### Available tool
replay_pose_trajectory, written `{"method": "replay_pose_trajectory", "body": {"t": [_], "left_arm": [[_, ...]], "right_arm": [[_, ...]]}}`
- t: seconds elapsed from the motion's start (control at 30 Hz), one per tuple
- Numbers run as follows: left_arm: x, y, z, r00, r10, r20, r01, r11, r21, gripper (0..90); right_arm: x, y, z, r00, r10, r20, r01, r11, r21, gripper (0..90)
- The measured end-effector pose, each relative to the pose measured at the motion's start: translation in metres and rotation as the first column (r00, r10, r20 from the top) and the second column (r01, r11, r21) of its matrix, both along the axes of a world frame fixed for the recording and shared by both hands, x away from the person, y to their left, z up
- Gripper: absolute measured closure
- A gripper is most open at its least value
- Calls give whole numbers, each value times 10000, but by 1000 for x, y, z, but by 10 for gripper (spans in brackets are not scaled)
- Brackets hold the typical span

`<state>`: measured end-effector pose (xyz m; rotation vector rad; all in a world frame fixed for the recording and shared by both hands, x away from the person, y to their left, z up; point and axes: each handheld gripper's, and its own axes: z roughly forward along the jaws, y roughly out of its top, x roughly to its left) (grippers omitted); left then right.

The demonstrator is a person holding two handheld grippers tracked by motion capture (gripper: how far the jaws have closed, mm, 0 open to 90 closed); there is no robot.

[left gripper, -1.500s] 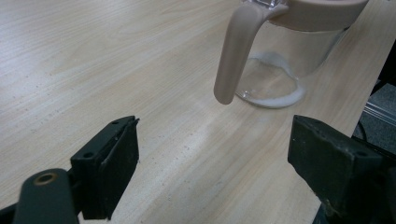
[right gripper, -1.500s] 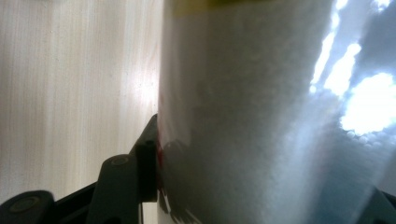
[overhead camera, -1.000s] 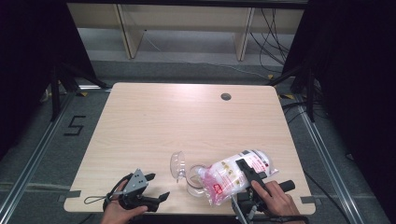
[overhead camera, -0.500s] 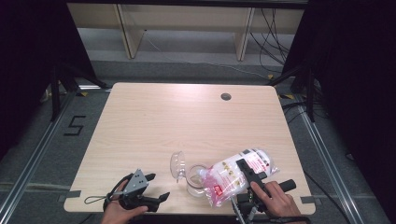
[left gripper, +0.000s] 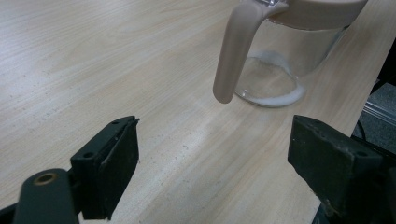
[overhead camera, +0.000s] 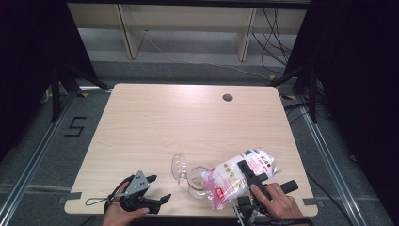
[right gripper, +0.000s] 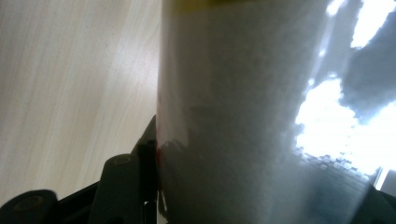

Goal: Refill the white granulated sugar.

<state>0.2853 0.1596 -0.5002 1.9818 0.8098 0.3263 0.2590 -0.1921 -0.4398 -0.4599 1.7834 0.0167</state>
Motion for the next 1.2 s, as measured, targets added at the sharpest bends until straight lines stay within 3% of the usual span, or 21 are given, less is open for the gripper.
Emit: {"method": "replay_pose_trajectory", "body": {"t": [0.03, 0.33, 0.37, 0.4, 0.43, 0.57, 0.6, 0.67, 0.73, 0.77, 1.2], "left_arm": [[0, -1, 0, 10000, 25, -10, -25, 9999, -145, 162], [-1, -1, 0, 10000, 12, -12, -13, 9999, -141, 162], [-1, -1, 0, 10000, 20, -21, -20, 9999, -157, 162], [-1, -1, 0, 10000, 17, -26, -18, 9999, -152, 162], [-1, -2, 0, 10000, 41, -67, -42, 9998, -181, 162], [-1, -1, 0, 10000, 31, -45, -32, 9999, -164, 162], [-1, -1, 0, 10000, 25, -31, -25, 9999, -155, 162], [-1, -2, 0, 10000, 41, -61, -42, 9999, -166, 162], [-1, -2, 0, 10000, 24, -58, -25, 9999, -141, 162], [-1, -2, 0, 10000, 23, -55, -24, 9999, -146, 162], [-1, -2, 0, 10000, 25, -63, -26, 9999, -133, 162]], "right_arm": [[0, -1, -1, 9999, -102, -61, 102, 9999, 77, 488], [0, 0, -1, 9997, -100, -223, 100, 9999, 32, 490], [0, 0, 0, 9998, -51, -179, 50, 10000, -43, 490], [1, -1, -2, 9998, -33, -213, 37, 9998, 180, 490], [1, 0, 0, 9999, 114, -52, -114, 9999, 59, 491], [0, 0, 1, 9999, 37, -119, -38, 9999, -122, 491], [1, -1, -1, 9999, 71, -138, -71, 10000, 41, 491], [0, 0, 0, 9999, 48, -116, -50, 9998, -198, 492], [0, 0, 0, 9999, 41, -129, -43, 9999, -163, 492], [-1, -1, -2, 9998, -120, -147, 121, 9999, 79, 492], [-1, -1, -1, 10000, 55, 37, -55, 9999, -96, 494]]}}
